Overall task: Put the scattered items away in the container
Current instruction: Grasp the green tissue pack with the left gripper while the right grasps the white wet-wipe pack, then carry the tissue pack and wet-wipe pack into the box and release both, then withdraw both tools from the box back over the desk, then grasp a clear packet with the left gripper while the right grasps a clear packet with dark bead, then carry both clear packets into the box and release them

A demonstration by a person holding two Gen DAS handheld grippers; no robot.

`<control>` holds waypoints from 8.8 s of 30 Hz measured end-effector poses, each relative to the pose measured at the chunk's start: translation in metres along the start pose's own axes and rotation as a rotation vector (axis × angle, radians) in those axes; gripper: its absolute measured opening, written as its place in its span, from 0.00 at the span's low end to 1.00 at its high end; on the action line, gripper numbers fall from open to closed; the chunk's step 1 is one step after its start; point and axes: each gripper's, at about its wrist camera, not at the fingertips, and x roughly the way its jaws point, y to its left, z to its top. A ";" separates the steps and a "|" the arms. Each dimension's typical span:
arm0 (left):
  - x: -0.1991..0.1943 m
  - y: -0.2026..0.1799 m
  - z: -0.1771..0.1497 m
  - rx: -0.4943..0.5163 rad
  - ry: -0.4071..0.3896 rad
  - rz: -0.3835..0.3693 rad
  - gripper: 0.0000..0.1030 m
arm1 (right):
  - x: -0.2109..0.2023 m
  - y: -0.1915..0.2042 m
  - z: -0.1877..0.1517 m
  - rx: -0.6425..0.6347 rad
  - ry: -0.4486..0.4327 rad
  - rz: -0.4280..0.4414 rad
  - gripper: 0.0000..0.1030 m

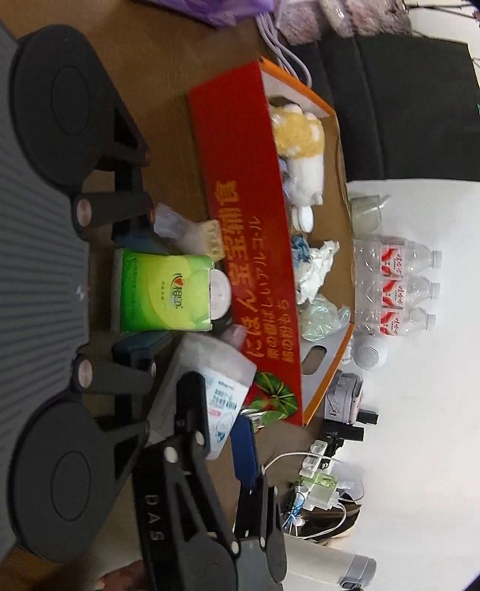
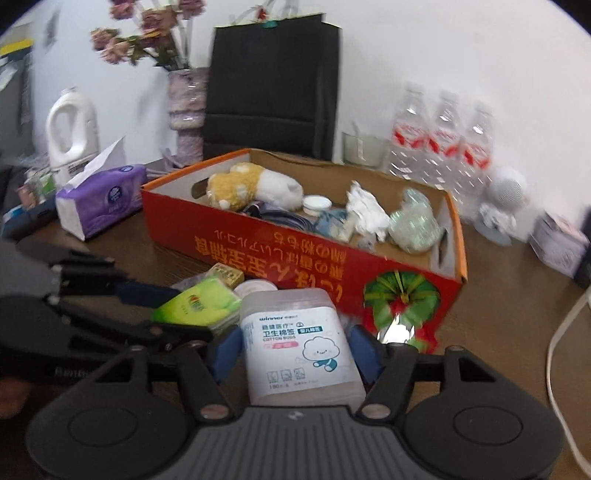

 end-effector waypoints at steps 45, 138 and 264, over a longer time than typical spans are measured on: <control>-0.153 -0.006 0.028 -0.086 -0.377 0.207 0.45 | -0.157 0.002 0.022 0.244 -0.318 -0.098 0.63; -0.182 -0.064 -0.098 -0.119 -0.310 0.273 0.97 | -0.175 0.054 -0.111 0.186 -0.288 -0.018 0.79; 0.112 0.093 0.178 -0.281 0.214 0.104 0.46 | 0.157 -0.105 0.184 0.304 0.366 -0.140 0.33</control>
